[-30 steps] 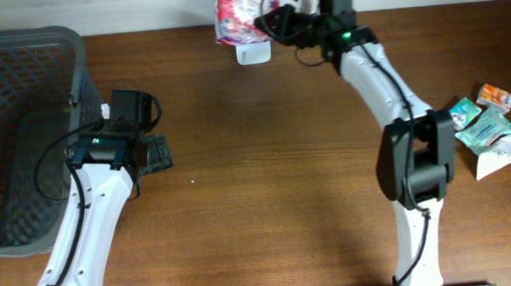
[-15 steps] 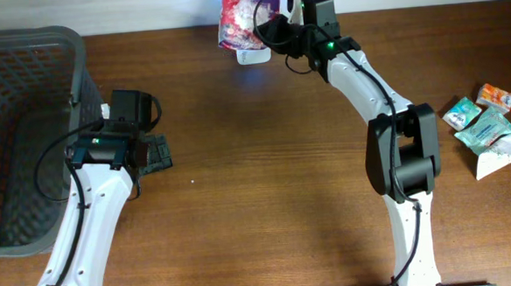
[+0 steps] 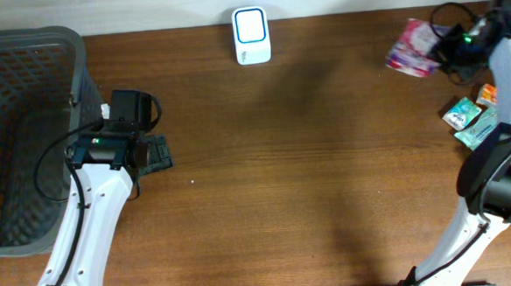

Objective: Scan the item barcode
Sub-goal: 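Carry the purple-red tissue pack to the right edge and release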

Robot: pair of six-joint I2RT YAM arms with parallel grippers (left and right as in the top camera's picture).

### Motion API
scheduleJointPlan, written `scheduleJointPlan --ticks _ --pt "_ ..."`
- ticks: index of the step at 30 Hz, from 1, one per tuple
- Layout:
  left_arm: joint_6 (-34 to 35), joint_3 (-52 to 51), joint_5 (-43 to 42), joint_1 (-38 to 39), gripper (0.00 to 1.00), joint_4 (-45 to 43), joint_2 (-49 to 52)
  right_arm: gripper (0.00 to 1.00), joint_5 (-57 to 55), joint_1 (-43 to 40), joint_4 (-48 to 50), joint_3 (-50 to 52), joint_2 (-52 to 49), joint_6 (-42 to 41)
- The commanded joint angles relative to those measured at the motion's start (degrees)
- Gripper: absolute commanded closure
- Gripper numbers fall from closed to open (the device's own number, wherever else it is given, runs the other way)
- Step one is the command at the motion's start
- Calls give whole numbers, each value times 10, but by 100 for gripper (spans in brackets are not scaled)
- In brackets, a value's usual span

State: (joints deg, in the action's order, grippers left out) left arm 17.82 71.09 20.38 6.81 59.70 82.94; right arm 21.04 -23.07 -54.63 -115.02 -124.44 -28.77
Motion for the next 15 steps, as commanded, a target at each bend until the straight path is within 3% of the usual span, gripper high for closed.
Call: scheduleJointPlan --ticks 1,2,3,5,6,9,15 --pt "6 0 0 -2 1 -1 -2 96 -101 -16 -21 -3 12 69" --pt "6 0 0 -2 1 -1 -2 96 -153 -22 -27 -3 12 69" --pt "6 0 0 -2 1 -1 -2 91 -181 -25 -31 -3 12 69" --pt "6 0 0 -2 1 -1 -2 50 -221 -29 -46 -3 12 69" --pt "6 0 0 -2 1 -1 -2 23 -237 -33 -61 -3 12 73" --pt "6 0 0 -2 1 -1 -2 8 -230 -45 -100 -4 26 75" --pt "6 0 0 -2 1 -1 -2 5 -184 -46 -174 -4 167 85"
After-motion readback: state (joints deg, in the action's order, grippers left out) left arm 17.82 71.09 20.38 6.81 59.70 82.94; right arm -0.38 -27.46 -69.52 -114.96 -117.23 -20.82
